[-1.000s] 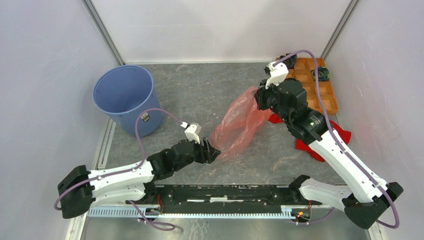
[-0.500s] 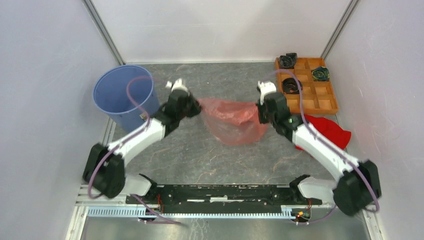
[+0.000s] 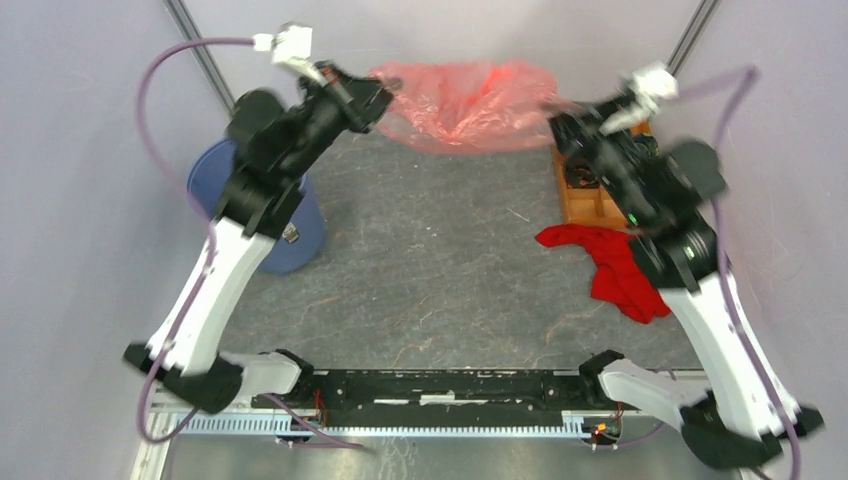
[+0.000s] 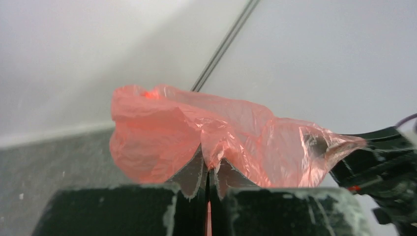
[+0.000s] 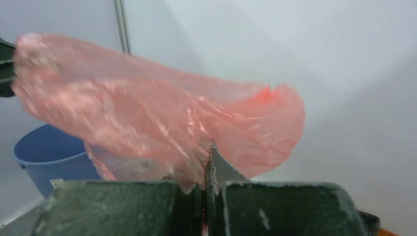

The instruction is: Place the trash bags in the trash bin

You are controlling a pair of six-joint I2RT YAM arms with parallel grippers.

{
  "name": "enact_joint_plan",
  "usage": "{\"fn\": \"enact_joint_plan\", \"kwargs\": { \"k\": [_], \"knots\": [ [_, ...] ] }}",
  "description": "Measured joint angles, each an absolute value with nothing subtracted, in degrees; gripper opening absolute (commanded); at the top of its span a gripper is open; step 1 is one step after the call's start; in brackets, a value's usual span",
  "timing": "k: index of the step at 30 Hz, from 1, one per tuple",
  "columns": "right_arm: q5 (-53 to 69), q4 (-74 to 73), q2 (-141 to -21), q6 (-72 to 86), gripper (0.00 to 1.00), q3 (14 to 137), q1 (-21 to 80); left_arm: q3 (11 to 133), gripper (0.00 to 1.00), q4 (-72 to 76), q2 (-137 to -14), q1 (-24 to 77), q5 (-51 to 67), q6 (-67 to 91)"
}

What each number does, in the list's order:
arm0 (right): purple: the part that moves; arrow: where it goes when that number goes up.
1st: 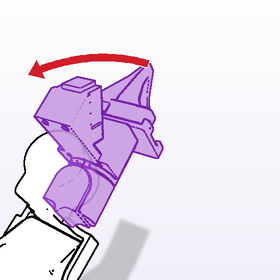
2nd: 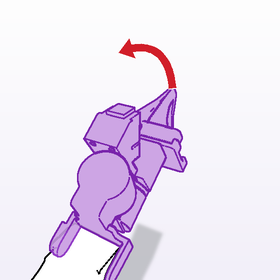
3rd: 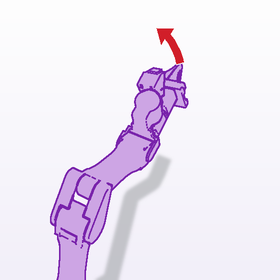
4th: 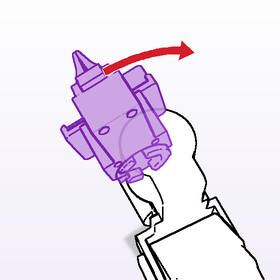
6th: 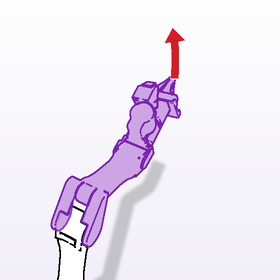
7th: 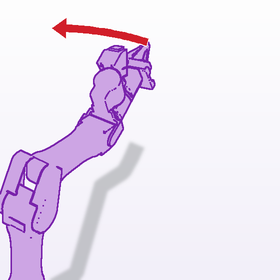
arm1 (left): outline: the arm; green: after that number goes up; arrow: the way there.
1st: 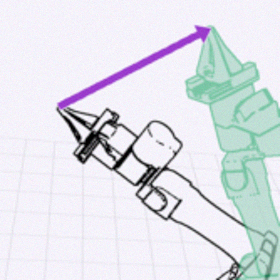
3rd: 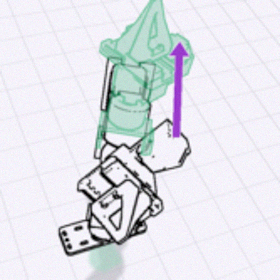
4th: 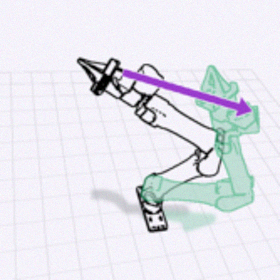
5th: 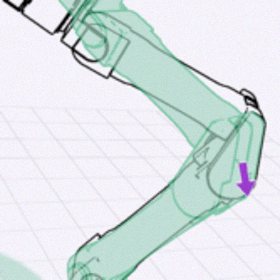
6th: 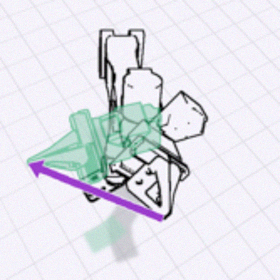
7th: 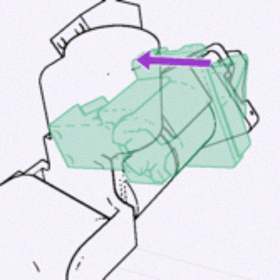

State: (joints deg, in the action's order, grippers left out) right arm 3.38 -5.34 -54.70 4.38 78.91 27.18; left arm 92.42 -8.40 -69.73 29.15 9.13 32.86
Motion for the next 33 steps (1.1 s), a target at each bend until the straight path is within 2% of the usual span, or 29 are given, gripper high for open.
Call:
{"fn": "enact_joint_plan", "kwargs": {
  "k": [3,7,11,14,18,21,25,27,30,33],
  "knots": [
    [4.1,2.8,-49.8,4.5,0.01,67.0,27.2,81.3,0.02,-5.6,-61.2,29.2,7.6,32.1],
    [5.5,5.6,-56.4,5.3,0.01,50.2,27.2,61.6,0.02,-2.6,-63.2,29.1,7.0,32.4],
    [8.4,1.1,-61.9,7.4,0.00,31.9,27.2,39.7,0.02,-7.4,-71.7,28.9,7.6,33.9],
    [10.3,-5.6,-59.2,8.3,0.00,25.6,27.2,30.3,0.02,-14.9,-69.6,28.8,9.0,35.0],
    [10.2,-9.0,-53.5,7.8,0.00,31.4,27.3,35.6,0.02,-18.2,-62.5,29.0,10.8,35.2],
    [9.3,-13.4,-54.8,6.2,0.00,44.6,27.2,49.1,0.02,-19.9,-62.0,28.9,11.2,34.5],
    [8.9,-16.5,-59.7,4.3,0.01,69.5,27.3,74.4,0.02,-20.6,-64.8,28.9,13.3,32.1],
    [9.5,-14.5,-59.0,4.2,0.01,76.1,27.3,83.2,0.02,-18.3,-64.3,28.9,15.0,31.4],
    [10.7,-9.9,-53.8,4.2,0.01,76.1,27.3,84.5,0.02,-14.5,-60.2,28.9,15.8,31.2],
    [10.9,-4.4,-45.8,4.4,0.01,64.8,27.3,76.4,0.02,-11.6,-53.1,28.9,15.1,31.2]
  ]
}}
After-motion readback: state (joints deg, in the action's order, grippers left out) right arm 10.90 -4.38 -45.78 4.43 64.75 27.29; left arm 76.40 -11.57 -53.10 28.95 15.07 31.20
